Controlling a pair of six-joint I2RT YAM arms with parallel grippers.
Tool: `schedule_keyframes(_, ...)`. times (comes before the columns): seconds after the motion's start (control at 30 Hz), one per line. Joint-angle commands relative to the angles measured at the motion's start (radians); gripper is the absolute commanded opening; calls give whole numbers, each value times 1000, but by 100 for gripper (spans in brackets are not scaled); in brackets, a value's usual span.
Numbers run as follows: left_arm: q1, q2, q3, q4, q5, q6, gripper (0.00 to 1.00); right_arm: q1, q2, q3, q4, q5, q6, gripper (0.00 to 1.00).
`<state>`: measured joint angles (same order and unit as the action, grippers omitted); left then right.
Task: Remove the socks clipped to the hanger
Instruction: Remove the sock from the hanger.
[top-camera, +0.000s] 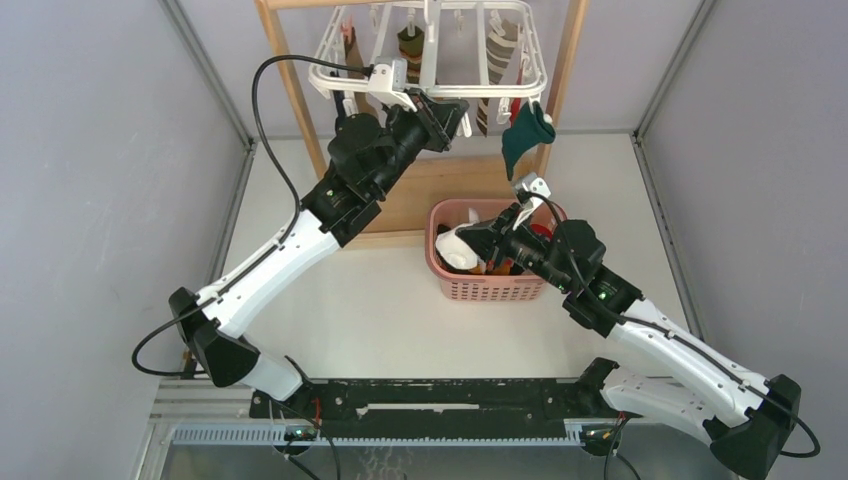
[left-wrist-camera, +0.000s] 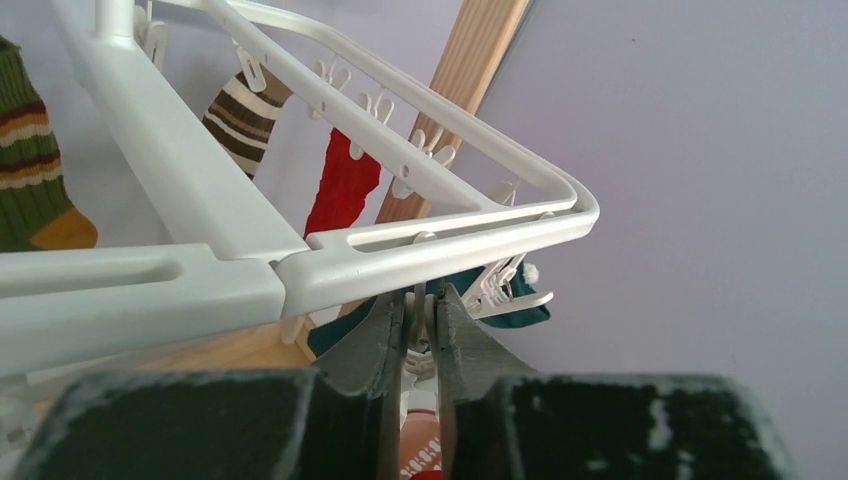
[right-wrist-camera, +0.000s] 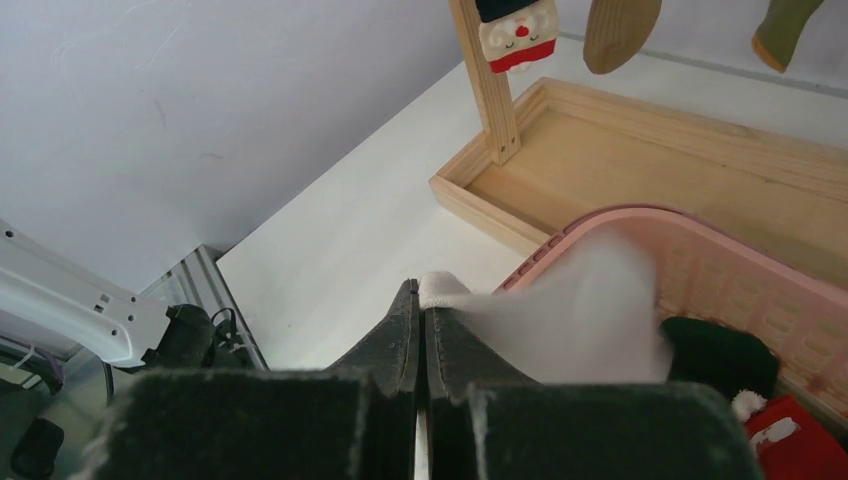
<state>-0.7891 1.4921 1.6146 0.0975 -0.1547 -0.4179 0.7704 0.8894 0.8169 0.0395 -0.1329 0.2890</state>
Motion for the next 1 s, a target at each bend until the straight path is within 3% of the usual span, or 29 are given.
schedule_keyframes(0.0,4,-6,62,7,-3,11,4,-8,-21,-2,26,-8,-7,0)
schedule_keyframes(0.3,4,-21,41,2,-7,15,4,-40,-59,-4,2,-11,-12,0)
schedule_keyframes(0.43,5,-45,7,9,-15,15,9,-80,-88,-4,-12,-30,-11,0)
schedule_keyframes(0.63,4,-81,-40,27,-12,23,42,-149,-104,-4,-35,-61,-8,0)
schedule_keyframes(0.97,5,-120,-61,2,6,22,72,-199,-94,-26,-71,-76,-15,0)
